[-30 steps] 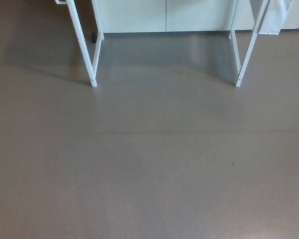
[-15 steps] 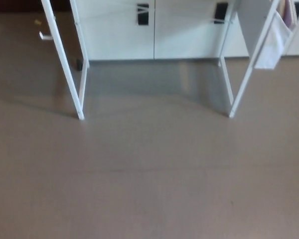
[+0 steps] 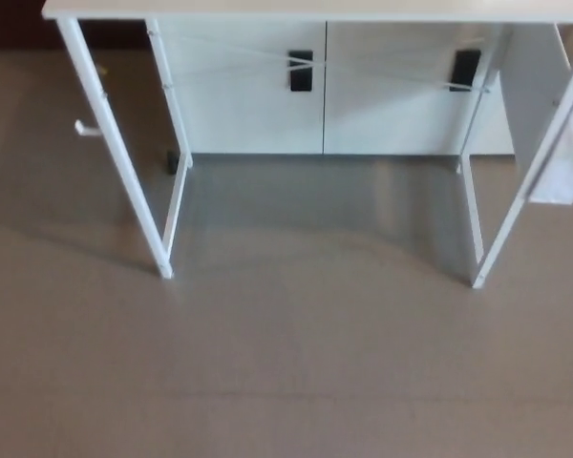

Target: The robot walks towards a desk on which a file tray is kept in the middle and a toilet paper roll is kept on its right. The robot uses its right hand to hook on finger in the gap of the roll and grabs it, lifts it and places it on the tray.

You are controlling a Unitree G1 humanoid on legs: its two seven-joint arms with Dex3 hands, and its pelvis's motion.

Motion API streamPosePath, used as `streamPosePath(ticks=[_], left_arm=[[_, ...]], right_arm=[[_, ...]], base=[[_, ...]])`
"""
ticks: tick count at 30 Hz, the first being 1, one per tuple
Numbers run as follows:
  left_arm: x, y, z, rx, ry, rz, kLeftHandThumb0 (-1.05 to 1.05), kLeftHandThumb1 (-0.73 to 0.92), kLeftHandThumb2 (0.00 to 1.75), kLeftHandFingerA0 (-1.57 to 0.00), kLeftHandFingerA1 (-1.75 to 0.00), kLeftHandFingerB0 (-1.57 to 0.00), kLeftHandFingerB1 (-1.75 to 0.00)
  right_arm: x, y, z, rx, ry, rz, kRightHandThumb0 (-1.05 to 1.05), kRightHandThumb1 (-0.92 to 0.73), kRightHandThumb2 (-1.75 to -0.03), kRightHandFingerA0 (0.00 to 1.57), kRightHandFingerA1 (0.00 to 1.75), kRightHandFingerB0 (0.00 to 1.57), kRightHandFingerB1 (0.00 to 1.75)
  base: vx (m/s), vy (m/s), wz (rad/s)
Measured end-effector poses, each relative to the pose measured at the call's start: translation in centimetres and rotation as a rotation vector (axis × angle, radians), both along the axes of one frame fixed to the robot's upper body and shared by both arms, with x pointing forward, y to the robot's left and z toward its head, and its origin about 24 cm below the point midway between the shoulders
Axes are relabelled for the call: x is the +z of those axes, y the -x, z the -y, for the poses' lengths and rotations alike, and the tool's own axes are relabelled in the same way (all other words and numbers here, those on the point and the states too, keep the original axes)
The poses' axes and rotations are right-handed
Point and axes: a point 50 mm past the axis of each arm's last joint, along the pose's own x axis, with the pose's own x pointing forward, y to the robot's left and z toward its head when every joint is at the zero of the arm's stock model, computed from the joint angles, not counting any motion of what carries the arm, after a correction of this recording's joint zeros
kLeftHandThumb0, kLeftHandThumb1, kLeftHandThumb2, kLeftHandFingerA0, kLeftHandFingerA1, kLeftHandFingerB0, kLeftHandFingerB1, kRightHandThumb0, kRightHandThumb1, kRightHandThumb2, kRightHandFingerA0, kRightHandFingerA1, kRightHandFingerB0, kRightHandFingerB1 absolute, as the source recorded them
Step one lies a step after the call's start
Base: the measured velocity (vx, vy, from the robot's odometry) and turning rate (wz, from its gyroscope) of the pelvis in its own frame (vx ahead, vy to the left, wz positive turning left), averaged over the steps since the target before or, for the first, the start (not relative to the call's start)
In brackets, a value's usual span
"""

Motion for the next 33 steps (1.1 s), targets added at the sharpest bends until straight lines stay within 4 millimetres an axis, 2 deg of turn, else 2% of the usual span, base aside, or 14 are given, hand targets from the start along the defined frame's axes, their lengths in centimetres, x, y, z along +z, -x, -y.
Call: streamPosePath(ticks=[4,5,6,8,9,16,19,20,21,23,24,30,32,33], left_arm=[[0.1,-0.3,0.3,-0.027,-0.002,0.005,-0.73,0.87,0.66,-0.46,-0.80,-0.28,-0.35],[0.2,-0.6,0.2,-0.035,-0.006,0.011,-0.73,0.86,0.66,-0.50,-1.00,-0.27,-0.34],[0.4,-0.9,0.1,-0.044,-0.014,0.016,-0.74,0.69,1.05,-0.53,-0.86,-0.21,-0.49],[0.6,-1.1,0.0,-0.047,-0.020,0.018,-0.74,0.70,1.06,-0.48,-0.78,-0.22,-0.50],[0.5,-1.0,0.0,-0.048,-0.021,0.015,-0.73,0.87,0.66,-0.43,-0.73,-0.27,-0.35],[0.5,0.1,0.0,-0.039,-0.023,-0.006,-0.72,0.85,0.66,-0.47,-0.75,-0.31,-0.36],[0.2,-0.1,0.5,-0.030,-0.010,0.006,-0.72,0.89,0.66,-0.41,-0.65,-0.26,-0.36],[0.1,-0.4,0.7,-0.036,-0.004,0.017,-0.72,0.87,0.66,-0.43,-0.65,-0.25,-0.35],[0.1,-0.5,0.7,-0.036,-0.004,0.020,-0.71,0.87,0.66,-0.42,-0.65,-0.24,-0.36],[0.0,-0.2,0.7,-0.021,0.004,0.014,-0.72,0.88,0.66,-0.46,-0.79,-0.24,-0.36],[-0.2,0.0,0.7,-0.011,0.010,0.008,-0.77,0.73,1.05,-0.48,-0.81,-0.18,-0.49],[-0.5,0.6,0.7,0.001,0.016,-0.017,-0.72,0.88,0.66,-0.45,-0.83,-0.25,-0.35],[-0.5,0.7,0.8,-0.004,0.016,-0.023,-0.73,0.71,1.05,-0.44,-0.75,-0.19,-0.49],[-0.5,0.7,0.8,-0.006,0.016,-0.023,-0.72,0.87,0.66,-0.41,-0.69,-0.25,-0.35]], right_arm=[[0.1,0.1,0.0,-0.002,-0.005,0.002,-0.31,-0.39,-0.91,0.05,0.54,0.00,0.50],[0.1,-0.2,0.0,0.005,-0.005,0.009,-0.51,-0.48,-0.63,0.09,0.49,0.04,0.33],[0.1,-0.3,-0.1,0.012,-0.001,0.017,-0.43,-0.29,-0.78,0.05,0.52,0.01,0.45],[-0.1,-0.2,-0.1,0.015,-0.001,0.006,-0.38,-0.31,-0.80,0.00,0.50,0.01,0.46],[-0.2,0.1,-0.1,0.014,-0.001,0.000,-0.50,-0.46,-0.58,0.07,0.45,0.09,0.28],[-0.5,0.5,0.0,0.006,-0.011,-0.012,-0.55,-0.47,-0.66,0.08,0.49,0.03,0.29],[-0.8,0.2,-0.3,0.014,-0.018,-0.009,-0.45,-0.47,-0.57,0.14,0.47,0.07,0.26],[-0.4,-0.1,-0.1,0.019,-0.006,0.000,-0.32,-0.38,-0.91,0.04,0.52,0.00,0.51],[-0.2,-0.3,0.0,0.020,0.001,0.005,-0.42,-0.50,-0.55,0.11,0.46,0.03,0.30],[-0.2,-0.7,0.1,0.021,0.005,0.012,-0.44,-0.49,-0.55,0.11,0.45,0.04,0.30],[-0.2,-0.8,0.1,0.021,0.004,0.014,-0.42,-0.45,-0.60,0.04,0.41,0.06,0.29],[-0.3,-0.7,0.1,0.009,-0.011,0.022,-0.37,-0.48,-0.57,0.09,0.45,0.07,0.25],[-0.4,-0.5,0.1,0.008,-0.011,0.014,-0.43,-0.43,-0.70,0.06,0.48,0.01,0.31],[-0.5,-0.5,0.1,0.009,-0.011,0.008,-0.42,-0.46,-0.63,0.04,0.40,0.06,0.24]], base=[[0.54,0.153,-0.41],[0.49,0.150,-0.35],[0.49,0.146,-0.07],[0.40,0.129,-0.08],[0.40,0.090,0.02],[0.41,-0.017,0.16],[0.53,-0.098,0.14],[0.47,-0.104,0.64],[0.46,-0.112,0.35],[0.34,-0.076,0.18],[0.28,-0.019,0.09],[0.29,0.068,-0.14],[0.29,0.177,-0.18],[0.48,0.115,0.07]])
